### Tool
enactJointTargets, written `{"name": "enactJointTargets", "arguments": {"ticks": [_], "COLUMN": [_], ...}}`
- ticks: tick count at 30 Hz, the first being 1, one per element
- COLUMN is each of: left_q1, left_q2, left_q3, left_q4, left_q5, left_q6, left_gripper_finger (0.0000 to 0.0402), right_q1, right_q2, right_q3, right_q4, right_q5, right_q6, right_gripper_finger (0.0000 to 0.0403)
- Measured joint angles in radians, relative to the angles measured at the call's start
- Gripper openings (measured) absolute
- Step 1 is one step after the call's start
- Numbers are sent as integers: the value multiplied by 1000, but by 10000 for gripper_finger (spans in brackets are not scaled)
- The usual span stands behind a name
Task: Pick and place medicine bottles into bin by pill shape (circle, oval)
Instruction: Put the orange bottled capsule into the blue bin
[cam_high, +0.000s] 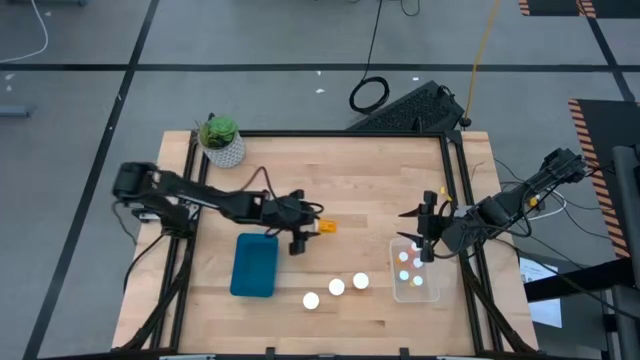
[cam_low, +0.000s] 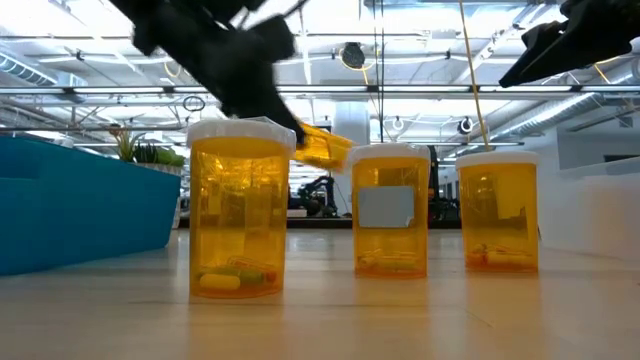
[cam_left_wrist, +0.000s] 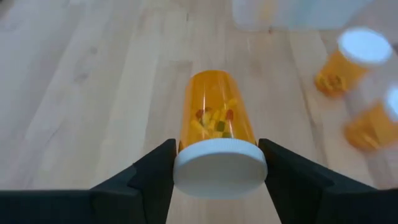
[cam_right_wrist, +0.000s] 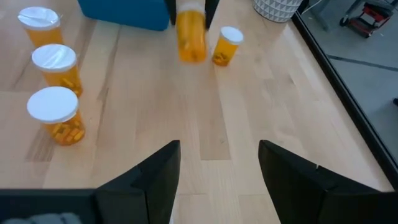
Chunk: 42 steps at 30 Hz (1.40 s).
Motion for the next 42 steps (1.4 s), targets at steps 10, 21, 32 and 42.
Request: {"name": "enactJointTargets", "arguments": {"ticks": [10, 21, 32, 42], "left_q1": [-80, -293, -336, -262], "left_q2": [-397, -493, -292, -35], "left_q3": [1, 196, 230, 230], "left_q4": [-517, -1013, -1173, -1195], "left_q5": [0, -15, 55, 113], "left_q6": [-221, -596, -641, -464], "left_gripper_finger": [210, 208, 210, 215], "right_q1": [2, 0, 0, 0], "right_q2": [12, 23, 26, 27], "right_q3": [0, 0, 0, 0], "right_q4": [3, 69, 75, 68], "right_q5": [-64, -69, -41, -42], "right_q6": [61, 32, 31, 29], "right_gripper_finger": [212, 212, 212, 212]}}
